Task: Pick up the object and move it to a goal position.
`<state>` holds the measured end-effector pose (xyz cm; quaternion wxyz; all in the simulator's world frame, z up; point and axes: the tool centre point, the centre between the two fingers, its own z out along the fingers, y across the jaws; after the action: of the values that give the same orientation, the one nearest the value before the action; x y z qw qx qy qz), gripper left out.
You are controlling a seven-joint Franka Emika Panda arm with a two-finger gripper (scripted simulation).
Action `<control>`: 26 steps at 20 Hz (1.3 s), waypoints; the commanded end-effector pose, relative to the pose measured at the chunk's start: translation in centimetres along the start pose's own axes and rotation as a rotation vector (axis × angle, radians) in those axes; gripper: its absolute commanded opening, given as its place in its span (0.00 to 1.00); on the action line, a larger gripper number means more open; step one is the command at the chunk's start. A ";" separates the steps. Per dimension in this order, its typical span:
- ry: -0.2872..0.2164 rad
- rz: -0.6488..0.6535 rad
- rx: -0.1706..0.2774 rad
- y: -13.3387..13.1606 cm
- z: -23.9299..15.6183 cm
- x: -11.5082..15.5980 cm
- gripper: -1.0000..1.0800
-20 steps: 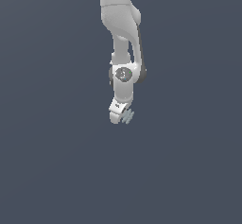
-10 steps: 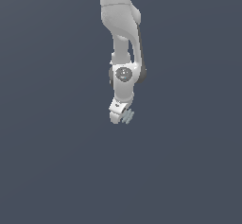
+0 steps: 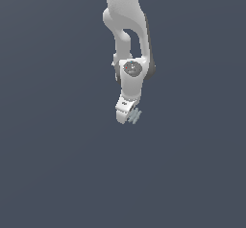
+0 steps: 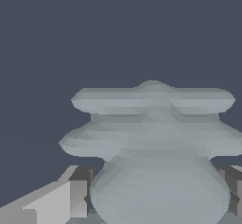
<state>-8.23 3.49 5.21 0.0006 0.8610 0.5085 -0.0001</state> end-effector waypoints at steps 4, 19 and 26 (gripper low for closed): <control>0.000 -0.001 0.000 -0.7 -4.1 2.7 0.00; 0.001 -0.002 0.002 -2.7 -18.3 12.1 0.00; 0.001 0.000 0.001 -3.1 -22.5 15.0 0.00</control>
<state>-3.89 17.65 26.95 -0.0001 0.8606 0.5093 0.0007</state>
